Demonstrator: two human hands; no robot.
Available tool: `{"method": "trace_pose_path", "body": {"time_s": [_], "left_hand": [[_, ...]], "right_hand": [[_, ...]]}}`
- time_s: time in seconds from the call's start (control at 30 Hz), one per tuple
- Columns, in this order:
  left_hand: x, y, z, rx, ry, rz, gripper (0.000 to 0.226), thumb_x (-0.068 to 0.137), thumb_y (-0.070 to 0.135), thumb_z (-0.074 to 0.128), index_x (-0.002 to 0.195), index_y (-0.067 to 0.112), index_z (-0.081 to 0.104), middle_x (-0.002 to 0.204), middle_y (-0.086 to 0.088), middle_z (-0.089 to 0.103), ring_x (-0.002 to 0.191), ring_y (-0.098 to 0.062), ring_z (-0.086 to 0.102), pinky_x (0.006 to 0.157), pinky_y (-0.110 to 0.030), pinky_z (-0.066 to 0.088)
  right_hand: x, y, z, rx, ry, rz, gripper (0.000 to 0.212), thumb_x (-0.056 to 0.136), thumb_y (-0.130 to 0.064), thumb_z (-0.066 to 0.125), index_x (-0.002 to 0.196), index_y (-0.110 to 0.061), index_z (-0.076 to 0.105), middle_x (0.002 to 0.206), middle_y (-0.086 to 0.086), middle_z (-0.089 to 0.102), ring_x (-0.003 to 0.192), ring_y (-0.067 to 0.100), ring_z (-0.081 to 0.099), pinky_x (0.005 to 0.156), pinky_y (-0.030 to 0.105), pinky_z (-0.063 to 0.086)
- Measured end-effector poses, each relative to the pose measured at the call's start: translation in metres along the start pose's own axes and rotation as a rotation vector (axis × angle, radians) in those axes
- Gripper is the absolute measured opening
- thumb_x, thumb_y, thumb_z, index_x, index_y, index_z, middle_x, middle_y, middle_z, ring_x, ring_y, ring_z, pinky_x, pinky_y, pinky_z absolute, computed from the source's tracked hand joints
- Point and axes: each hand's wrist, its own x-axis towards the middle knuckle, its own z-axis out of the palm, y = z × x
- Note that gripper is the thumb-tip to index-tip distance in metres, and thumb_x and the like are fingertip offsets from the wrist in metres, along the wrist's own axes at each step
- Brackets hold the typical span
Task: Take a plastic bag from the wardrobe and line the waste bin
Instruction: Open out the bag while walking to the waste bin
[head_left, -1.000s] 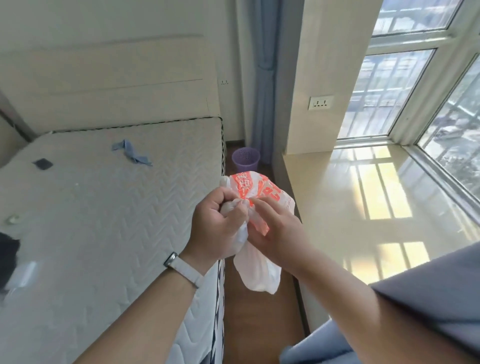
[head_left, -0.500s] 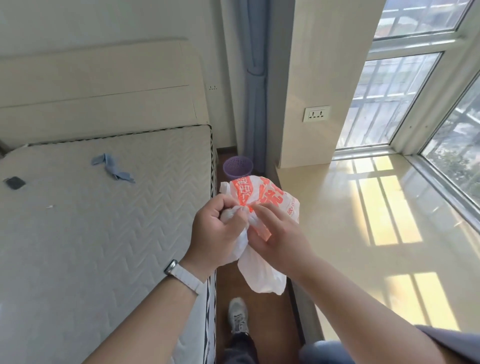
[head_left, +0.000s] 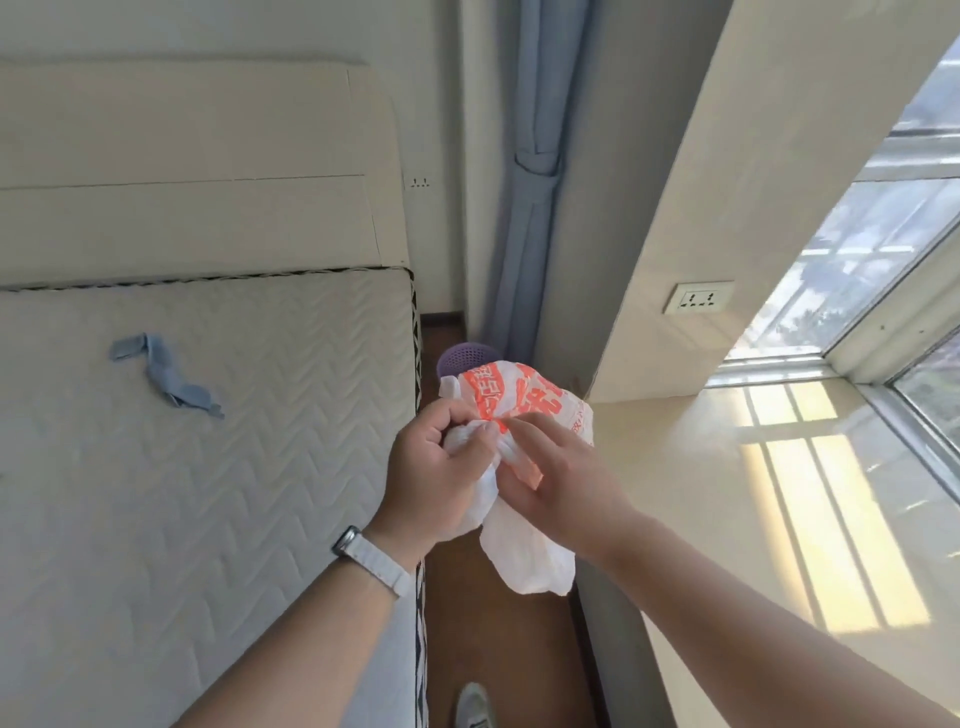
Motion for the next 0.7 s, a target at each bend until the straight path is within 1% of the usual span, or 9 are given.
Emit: {"method": "trace_pose_path", "body": {"time_s": [0.13, 0.23, 0.33, 0.43, 0.57, 0.7], "left_hand": [[0.054, -0.017, -0.012, 0.009, -0.011, 0.0, 0.01, 0.081, 0.033, 0.065, 0.073, 0.028, 0.06, 0.066, 0.018, 0.061, 0.064, 0.0, 0.057, 0.058, -0.006, 0.042], [0.081, -0.024, -0.016, -0.001, -0.017, 0.026, 0.013, 0.081, 0.038, 0.063, 0.072, 0.029, 0.059, 0.066, 0.018, 0.061, 0.064, -0.001, 0.058, 0.058, -0.007, 0.043], [0.108, -0.033, -0.019, 0.012, -0.006, 0.044, 0.01, 0.08, 0.037, 0.062, 0.071, 0.032, 0.059, 0.068, 0.019, 0.061, 0.066, -0.001, 0.058, 0.058, -0.006, 0.043], [0.134, -0.044, -0.017, 0.031, -0.001, 0.027, 0.012, 0.079, 0.036, 0.062, 0.071, 0.027, 0.06, 0.067, 0.016, 0.061, 0.064, 0.0, 0.056, 0.058, -0.007, 0.042], [0.168, -0.062, -0.008, 0.045, 0.001, 0.017, 0.009, 0.078, 0.034, 0.062, 0.072, 0.028, 0.058, 0.066, 0.016, 0.06, 0.063, 0.001, 0.055, 0.057, -0.007, 0.041], [0.219, -0.082, 0.002, 0.062, 0.014, -0.026, 0.008, 0.077, 0.035, 0.063, 0.071, 0.031, 0.06, 0.066, 0.015, 0.061, 0.063, 0.0, 0.056, 0.056, -0.009, 0.044]], "right_hand": [[0.052, 0.012, 0.014, -0.003, 0.02, -0.021, 0.038, 0.087, -0.025, 0.069, 0.12, -0.008, 0.063, 0.114, 0.005, 0.066, 0.097, 0.022, 0.064, 0.071, 0.041, 0.056], [0.081, 0.02, 0.018, -0.007, 0.008, -0.024, 0.038, 0.088, -0.029, 0.066, 0.121, -0.01, 0.062, 0.115, 0.003, 0.066, 0.097, 0.02, 0.064, 0.073, 0.039, 0.056], [0.108, 0.03, 0.022, -0.001, 0.03, -0.052, 0.038, 0.086, -0.025, 0.07, 0.12, -0.009, 0.063, 0.112, 0.004, 0.067, 0.094, 0.021, 0.065, 0.068, 0.04, 0.057], [0.129, 0.044, 0.029, 0.015, 0.042, -0.045, 0.039, 0.084, -0.021, 0.073, 0.119, -0.007, 0.064, 0.112, 0.005, 0.067, 0.094, 0.023, 0.065, 0.065, 0.041, 0.056], [0.159, 0.072, 0.04, 0.055, 0.032, -0.054, 0.038, 0.084, -0.02, 0.072, 0.119, -0.005, 0.064, 0.113, 0.005, 0.066, 0.097, 0.023, 0.064, 0.068, 0.042, 0.056], [0.208, 0.113, 0.054, 0.097, 0.055, -0.088, 0.037, 0.084, -0.02, 0.072, 0.117, -0.005, 0.064, 0.112, 0.004, 0.066, 0.098, 0.02, 0.064, 0.068, 0.038, 0.056]]}}
